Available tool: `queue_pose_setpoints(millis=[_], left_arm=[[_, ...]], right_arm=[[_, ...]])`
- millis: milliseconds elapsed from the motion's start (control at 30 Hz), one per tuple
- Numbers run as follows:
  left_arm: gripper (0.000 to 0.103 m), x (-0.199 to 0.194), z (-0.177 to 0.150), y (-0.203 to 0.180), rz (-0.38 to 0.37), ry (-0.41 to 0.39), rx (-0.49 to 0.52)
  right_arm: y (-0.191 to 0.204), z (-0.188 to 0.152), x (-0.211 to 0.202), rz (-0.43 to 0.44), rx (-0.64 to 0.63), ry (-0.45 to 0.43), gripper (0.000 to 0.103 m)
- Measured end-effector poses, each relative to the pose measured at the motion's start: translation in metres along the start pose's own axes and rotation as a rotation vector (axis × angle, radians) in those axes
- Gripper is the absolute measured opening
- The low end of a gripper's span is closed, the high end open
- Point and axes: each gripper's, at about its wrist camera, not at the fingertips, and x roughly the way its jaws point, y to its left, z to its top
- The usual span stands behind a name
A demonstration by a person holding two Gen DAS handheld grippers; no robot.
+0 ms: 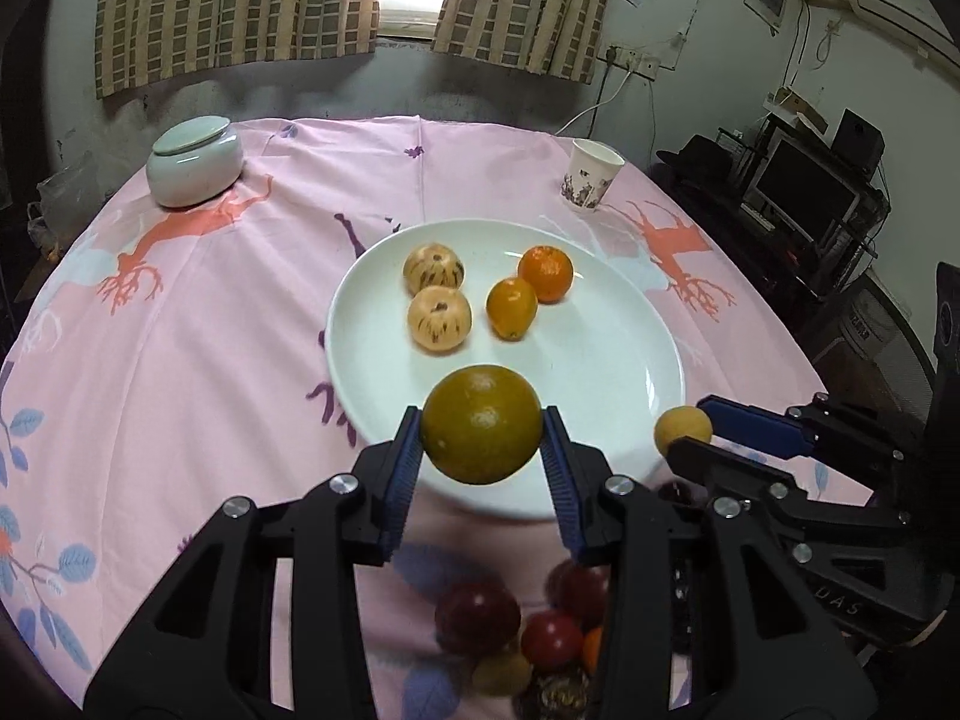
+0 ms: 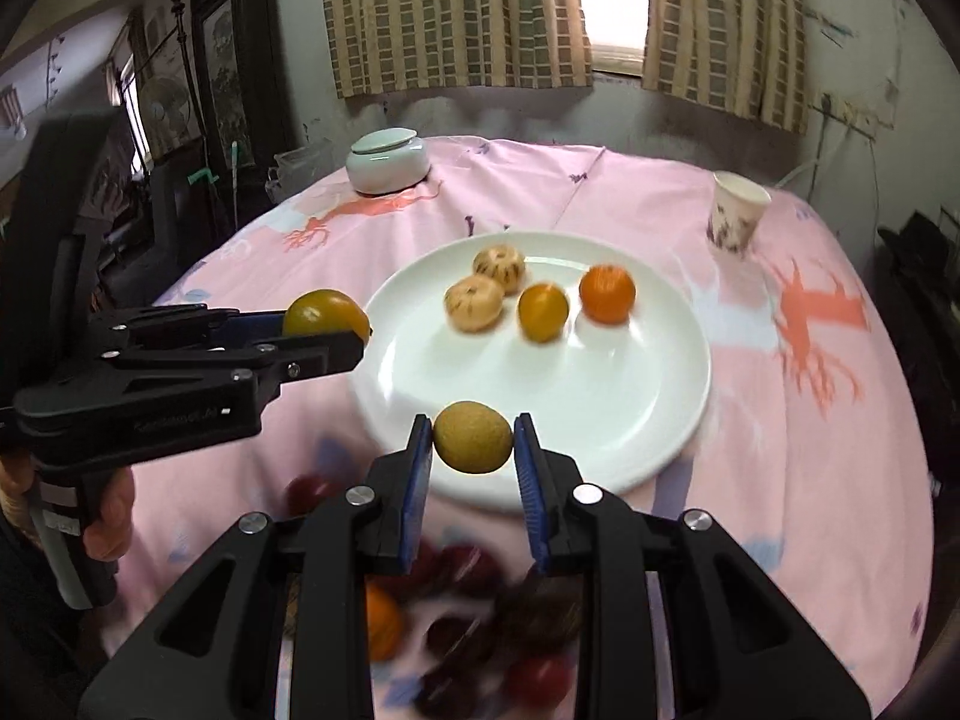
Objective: Organize fruits
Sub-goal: 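Place the yellow-green fruit on the plate with the left tool while the right tool places the small fruit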
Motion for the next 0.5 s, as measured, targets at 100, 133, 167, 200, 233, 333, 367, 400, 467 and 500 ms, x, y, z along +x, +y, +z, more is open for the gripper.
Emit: queue_pose_setpoints(millis=[100,133,167,200,233,333,367,400,467,500], left_arm=[[0.040,0.024,0.021,0.002,0.013,0.006,-0.019],[0.040,0.033,0.027,0.004,0.010,0.019,-0.031],[0.040,0.042,0.032,0.006,0.008,0.031,-0.043],[0.040,0.049,0.035,0.008,0.008,0.043,-0.052],[0.040,0.056,0.037,0.008,0.008,0.055,-0.057],[0.040,0.075,0.043,0.008,0.006,0.087,-0.062],[0.040,0.079,0.045,0.007,0.004,0.094,-0.060],[0.040,0.085,0.047,0.007,0.001,0.102,-0.060],[0.041,0.094,0.050,0.006,0.001,0.118,-0.064],[0.041,0.098,0.050,0.007,0.002,0.126,-0.068]], right_arm=[[-0.026,0.021,0.034,-0.026,0.028,0.048,0.028],[-0.037,0.026,0.045,-0.023,0.059,0.063,0.028],[-0.046,0.030,0.054,-0.025,0.083,0.073,0.028],[-0.055,0.034,0.065,-0.032,0.102,0.088,0.028],[-0.063,0.037,0.076,-0.039,0.116,0.106,0.028],[-0.073,0.046,0.096,-0.047,0.123,0.146,0.028],[-0.074,0.050,0.101,-0.055,0.112,0.156,0.028],[-0.074,0.052,0.105,-0.057,0.106,0.164,0.028],[-0.074,0.056,0.111,-0.076,0.095,0.175,0.028],[-0.074,0.056,0.112,-0.093,0.087,0.172,0.029]])
